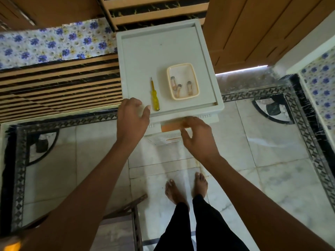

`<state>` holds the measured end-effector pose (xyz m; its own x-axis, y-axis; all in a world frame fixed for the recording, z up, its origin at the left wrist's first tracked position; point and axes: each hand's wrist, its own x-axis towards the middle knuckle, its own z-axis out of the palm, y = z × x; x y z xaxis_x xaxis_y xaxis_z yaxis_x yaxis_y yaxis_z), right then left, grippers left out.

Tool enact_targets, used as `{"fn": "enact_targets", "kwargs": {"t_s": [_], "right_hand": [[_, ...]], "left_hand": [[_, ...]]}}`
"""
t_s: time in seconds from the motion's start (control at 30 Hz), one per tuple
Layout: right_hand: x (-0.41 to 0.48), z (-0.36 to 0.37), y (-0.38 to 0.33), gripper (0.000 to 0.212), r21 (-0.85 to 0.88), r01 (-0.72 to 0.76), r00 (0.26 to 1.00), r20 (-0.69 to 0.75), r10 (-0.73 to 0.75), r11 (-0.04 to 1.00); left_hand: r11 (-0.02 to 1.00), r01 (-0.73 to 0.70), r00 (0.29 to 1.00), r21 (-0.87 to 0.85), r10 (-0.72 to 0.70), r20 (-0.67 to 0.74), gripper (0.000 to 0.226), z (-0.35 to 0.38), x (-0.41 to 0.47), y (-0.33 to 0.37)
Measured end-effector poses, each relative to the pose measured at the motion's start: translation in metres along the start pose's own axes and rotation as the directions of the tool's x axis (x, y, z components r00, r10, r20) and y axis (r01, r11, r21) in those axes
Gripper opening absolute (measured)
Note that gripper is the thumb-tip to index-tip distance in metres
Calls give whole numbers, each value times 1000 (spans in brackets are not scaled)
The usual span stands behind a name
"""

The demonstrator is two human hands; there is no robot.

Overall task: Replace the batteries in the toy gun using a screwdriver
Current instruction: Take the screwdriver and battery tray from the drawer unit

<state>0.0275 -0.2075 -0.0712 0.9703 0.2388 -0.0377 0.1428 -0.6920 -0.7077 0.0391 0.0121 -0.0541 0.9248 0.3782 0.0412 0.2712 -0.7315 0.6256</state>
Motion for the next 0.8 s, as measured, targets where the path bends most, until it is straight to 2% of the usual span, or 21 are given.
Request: {"fn": "enact_targets", "kwargs": {"t_s": [0.07,0.13,0.2,0.27,0.4,0.63,0.7,0.8], "right_hand": [[-3,3,0,29,-178,76,991,121,-54,981],[-3,4,-3,41,-286,96,982,187,-43,953],[4,-2,-7,42,-338,100,974,227,-22,936],[14,-12,-10,33,-393,121,952,306,6,912],[14,-31,-15,27,-381,117,852,513,104,917],[-52,-18,6,14,-431,196,662,720,205,881],[-68,-5,15,20,-415,204,650,735,194,887],[-72,16,32,26,-435,209,690,700,184,876]], "left_hand": [[992,-83,995,93,78,56,43,-1,-12,-11],[971,-163,979,173,138,148,60,0,-21,-25],[950,-233,957,209,186,224,70,3,-26,-36],[934,-290,938,207,234,255,72,3,-27,-46],[931,-311,936,193,265,231,68,4,-25,-51],[933,-311,941,182,276,195,67,10,-27,-52],[932,-311,943,184,279,180,68,13,-27,-54],[921,-342,936,188,318,150,72,18,-27,-60]]}}
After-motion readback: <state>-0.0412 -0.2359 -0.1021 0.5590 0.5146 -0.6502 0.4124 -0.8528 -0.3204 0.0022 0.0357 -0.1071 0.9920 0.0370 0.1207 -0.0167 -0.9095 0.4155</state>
